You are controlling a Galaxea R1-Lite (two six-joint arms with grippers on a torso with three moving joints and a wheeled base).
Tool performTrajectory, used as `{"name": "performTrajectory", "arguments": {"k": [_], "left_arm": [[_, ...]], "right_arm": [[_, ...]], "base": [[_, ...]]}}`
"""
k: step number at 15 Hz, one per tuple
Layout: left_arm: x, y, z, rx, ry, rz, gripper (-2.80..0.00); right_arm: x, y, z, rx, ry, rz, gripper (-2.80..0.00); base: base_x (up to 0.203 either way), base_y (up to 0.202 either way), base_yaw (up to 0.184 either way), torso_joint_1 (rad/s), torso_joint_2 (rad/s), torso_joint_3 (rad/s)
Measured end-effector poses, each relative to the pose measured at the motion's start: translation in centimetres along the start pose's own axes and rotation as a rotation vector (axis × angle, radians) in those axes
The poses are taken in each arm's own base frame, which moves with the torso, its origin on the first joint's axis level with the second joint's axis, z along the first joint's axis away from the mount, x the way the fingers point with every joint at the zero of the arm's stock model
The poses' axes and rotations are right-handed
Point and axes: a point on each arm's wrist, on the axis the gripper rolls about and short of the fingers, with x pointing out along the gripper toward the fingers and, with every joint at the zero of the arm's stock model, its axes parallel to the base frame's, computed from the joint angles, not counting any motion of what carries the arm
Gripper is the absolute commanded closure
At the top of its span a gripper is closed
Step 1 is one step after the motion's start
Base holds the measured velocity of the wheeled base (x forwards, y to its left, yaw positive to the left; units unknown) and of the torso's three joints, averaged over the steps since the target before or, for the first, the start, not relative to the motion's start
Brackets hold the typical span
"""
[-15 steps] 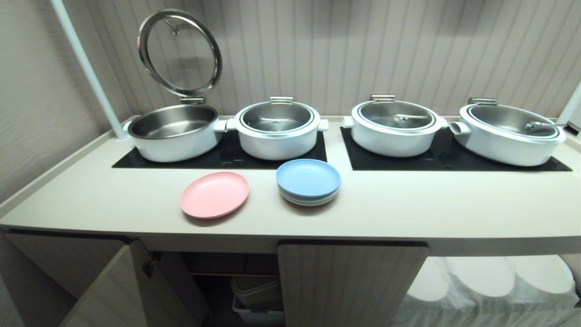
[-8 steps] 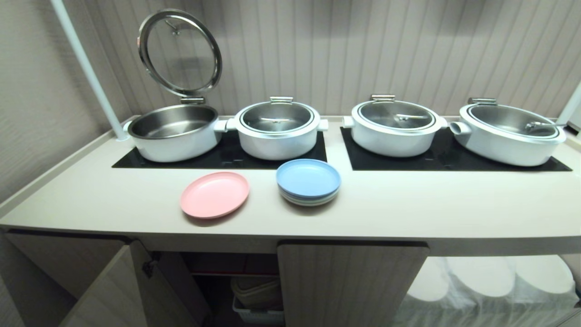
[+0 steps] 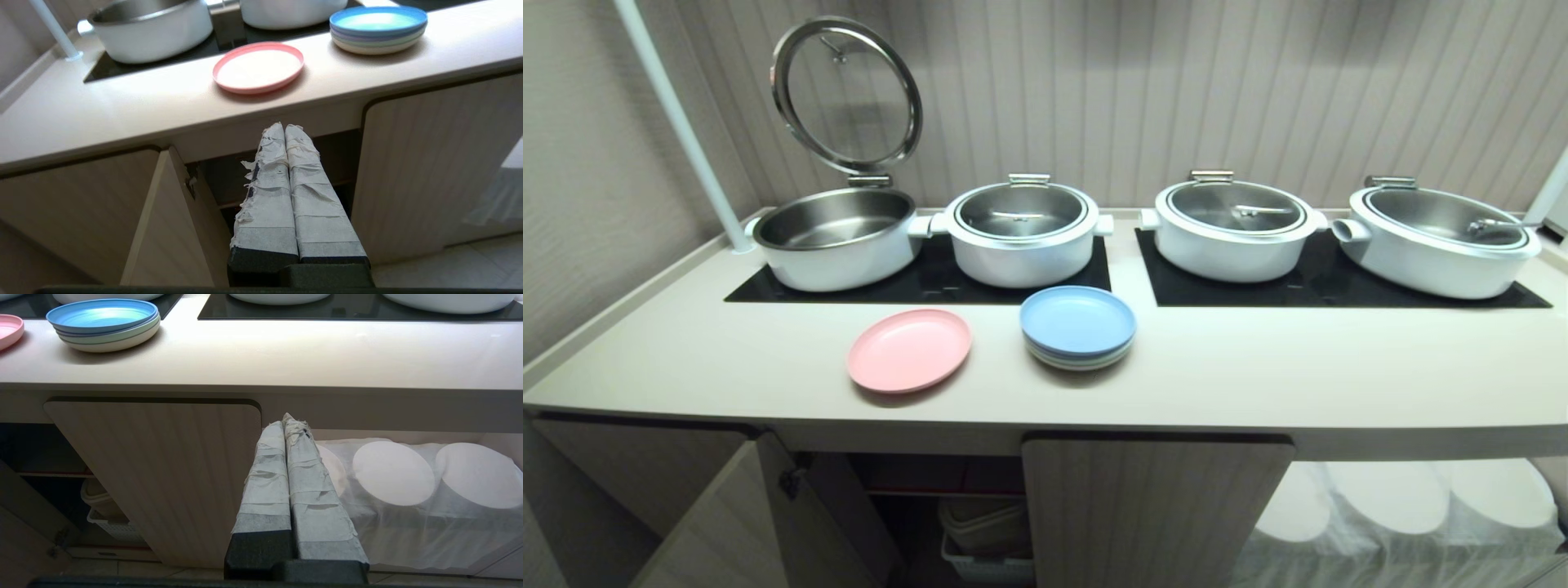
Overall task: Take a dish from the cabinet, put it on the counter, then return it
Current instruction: Pick up the plate from the table
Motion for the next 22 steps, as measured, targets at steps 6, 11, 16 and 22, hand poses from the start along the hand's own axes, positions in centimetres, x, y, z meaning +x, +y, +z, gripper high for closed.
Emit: {"name": "performTrajectory", "arguments": {"k": [6,11,16,22], "left_arm": [[1.9,1.0,4.6,-0.062,0.112,-0.011,0.00],[6.7,2.4,8.4,-0.178,0.281,-0.006,0.00],[12.5,3.5,9.1,-0.304,0.481,0.012,0.00],[20.9,4.9,8.6,-0.441,0.685,0.078,0.00]], "right_arm": [[0.0,0.0,0.0,0.000,0.000,0.000,0.00],[0.0,0.0,0.0,0.000,0.000,0.000,0.00],[0.0,0.0,0.0,0.000,0.000,0.000,0.00],[0.0,0.0,0.0,0.000,0.000,0.000,0.00]], "base": [[0.000,0.000,0.000,0.000,0.00,0.000],[0.000,0.000,0.000,0.000,0.00,0.000],[0.000,0.000,0.000,0.000,0.00,0.000],[0.000,0.000,0.000,0.000,0.00,0.000]]}}
